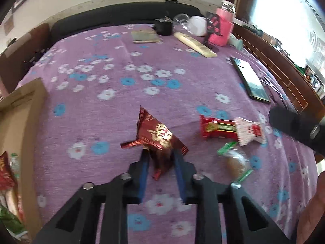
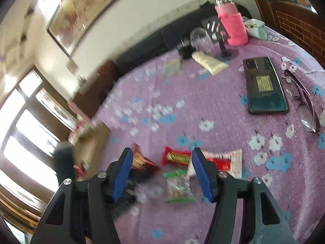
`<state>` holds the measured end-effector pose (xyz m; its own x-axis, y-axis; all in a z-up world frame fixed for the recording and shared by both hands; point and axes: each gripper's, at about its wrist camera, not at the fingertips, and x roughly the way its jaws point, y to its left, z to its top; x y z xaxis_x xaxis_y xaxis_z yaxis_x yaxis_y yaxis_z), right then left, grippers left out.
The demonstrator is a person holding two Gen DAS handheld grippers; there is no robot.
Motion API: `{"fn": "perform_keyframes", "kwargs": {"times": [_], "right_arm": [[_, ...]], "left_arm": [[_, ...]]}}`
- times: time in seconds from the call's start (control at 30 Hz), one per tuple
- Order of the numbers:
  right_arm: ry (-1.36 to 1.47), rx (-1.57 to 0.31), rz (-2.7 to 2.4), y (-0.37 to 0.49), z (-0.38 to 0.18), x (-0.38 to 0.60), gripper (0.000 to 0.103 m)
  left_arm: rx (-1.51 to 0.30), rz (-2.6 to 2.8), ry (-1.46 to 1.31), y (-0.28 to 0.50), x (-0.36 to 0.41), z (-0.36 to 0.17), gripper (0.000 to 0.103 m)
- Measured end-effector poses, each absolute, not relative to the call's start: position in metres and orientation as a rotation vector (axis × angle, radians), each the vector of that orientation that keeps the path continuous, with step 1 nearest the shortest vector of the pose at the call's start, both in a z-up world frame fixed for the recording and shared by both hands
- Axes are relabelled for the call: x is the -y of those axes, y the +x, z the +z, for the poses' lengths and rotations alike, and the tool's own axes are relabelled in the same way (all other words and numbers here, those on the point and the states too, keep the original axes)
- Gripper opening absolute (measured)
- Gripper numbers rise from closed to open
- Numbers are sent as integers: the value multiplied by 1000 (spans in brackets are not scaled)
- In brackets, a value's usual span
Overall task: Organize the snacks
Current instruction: 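Grasp the red-gold wrapped candy with the left gripper while the right grasps the clear green-edged bag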
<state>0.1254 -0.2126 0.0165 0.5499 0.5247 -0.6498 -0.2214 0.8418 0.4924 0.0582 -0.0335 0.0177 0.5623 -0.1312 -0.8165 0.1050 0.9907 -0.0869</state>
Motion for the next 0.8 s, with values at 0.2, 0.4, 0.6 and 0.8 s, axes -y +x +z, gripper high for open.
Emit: {"fn": "perform_keyframes", "kwargs": {"times": [0.2, 0.4, 0.6, 0.8], "right_arm": [[243, -1063, 392, 128, -11, 187, 42], [139, -1068, 367, 127, -19, 176, 41], [20, -1014, 314, 123, -21, 162, 28], [38, -981, 350, 121, -17, 163, 28]], "left_arm": [[-949, -133, -70, 59, 6, 12, 21], [-942, -160, -105, 61, 4, 12, 28], [-899, -182, -182, 58, -7, 25, 62], [-933, -148, -257, 66, -13, 34, 71]]}}
